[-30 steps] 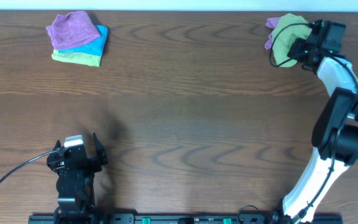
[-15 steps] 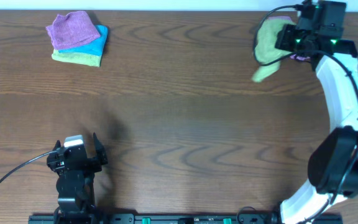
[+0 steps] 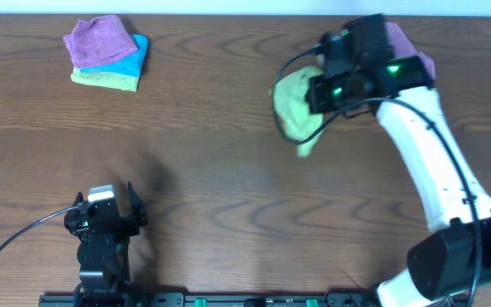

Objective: Fold the cloth
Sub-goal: 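Lift the green cloth and carry it left toward table center, then lower the green cloth onto the table center with the right gripper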

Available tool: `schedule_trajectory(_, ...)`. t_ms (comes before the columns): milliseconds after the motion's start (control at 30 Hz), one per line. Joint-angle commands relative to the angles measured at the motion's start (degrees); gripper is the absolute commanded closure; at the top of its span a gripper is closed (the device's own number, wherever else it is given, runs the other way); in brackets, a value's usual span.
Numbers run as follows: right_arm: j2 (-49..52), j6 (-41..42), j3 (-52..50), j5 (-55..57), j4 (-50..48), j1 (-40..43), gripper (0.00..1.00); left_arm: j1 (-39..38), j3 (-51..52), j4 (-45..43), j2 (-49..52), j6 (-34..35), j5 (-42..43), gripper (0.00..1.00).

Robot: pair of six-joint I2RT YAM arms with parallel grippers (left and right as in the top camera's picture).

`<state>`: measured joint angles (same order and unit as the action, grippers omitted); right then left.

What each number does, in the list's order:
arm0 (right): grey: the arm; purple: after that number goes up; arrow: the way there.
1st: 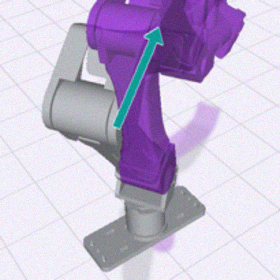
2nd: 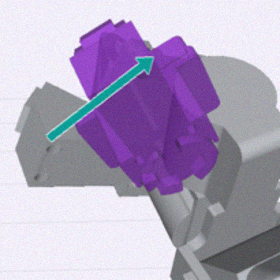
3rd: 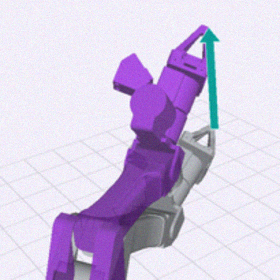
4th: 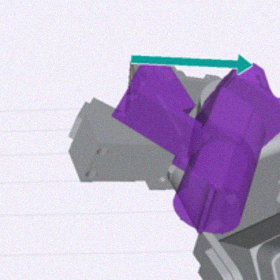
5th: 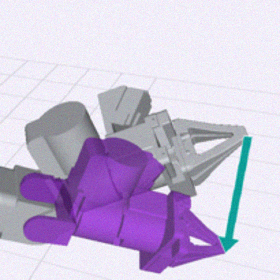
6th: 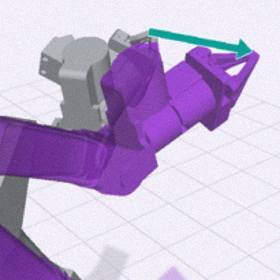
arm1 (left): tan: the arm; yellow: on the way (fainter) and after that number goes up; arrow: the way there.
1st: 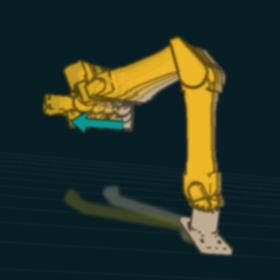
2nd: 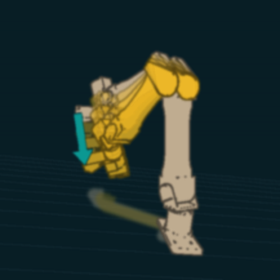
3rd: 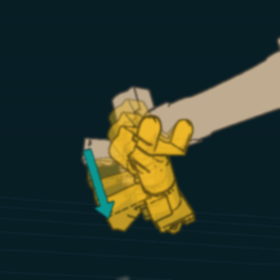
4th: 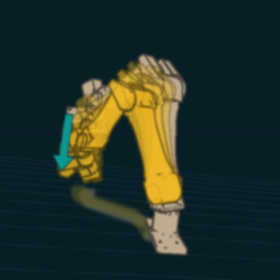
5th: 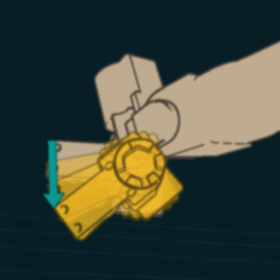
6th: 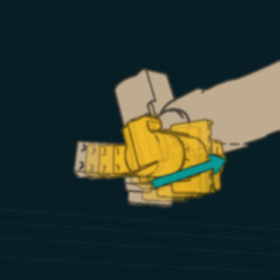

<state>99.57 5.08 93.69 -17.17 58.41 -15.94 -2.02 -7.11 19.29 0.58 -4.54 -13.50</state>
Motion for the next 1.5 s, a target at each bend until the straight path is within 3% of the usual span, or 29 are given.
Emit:
schedule_trajectory(0, -0.9, -1.5, -0.5, 1.3, 0.3, -2.6, 0.99, 0.2, 0.9, 1.2, -0.3, -0.2, 0.0, 0.05)
schedule_trajectory(400, 4.9, 1.8, -5.0, 0.2, -12.5, -10.4, 0.99, 0.2, 0.9, 1.2, -0.3, -0.2, 0.0, 0.05)
schedule_trajectory(767, 18.3, 4.5, -5.0, -1.4, -26.4, -19.0, 0.98, 0.2, 0.9, 1.2, -0.3, -0.2, 0.0, 0.05)
schedule_trajectory(800, 19.7, 4.2, -5.0, -4.3, -28.2, -19.8, 0.93, 0.2, 0.9, 1.2, -0.3, -0.2, 0.0, 0.05)
schedule_trajectory(900, 20.7, 3.0, -4.9, -10.8, -33.0, -21.2, 0.38, 0.2, 0.9, 1.2, -0.3, -0.2, 0.0, 0.05)
schedule_trajectory(1000, 20.1, 3.0, -4.0, -11.4, -34.3, -21.0, 0.17, 0.2, 0.9, 1.2, -0.3, -0.2, 0.0, 0.05)
schedule_trajectory(1100, 19.5, 3.0, -2.8, -11.4, -34.2, -20.3, 0.11, 0.2, 0.9, 1.2, -0.3, -0.2, 0.0, 0.05)
schedule_trajectory(1467, 16.2, 5.6, 3.5, -7.8, -29.8, -13.4, 0.1, 0.2, 0.9, 1.2, -0.3, -0.2, 0.0, 0.05)
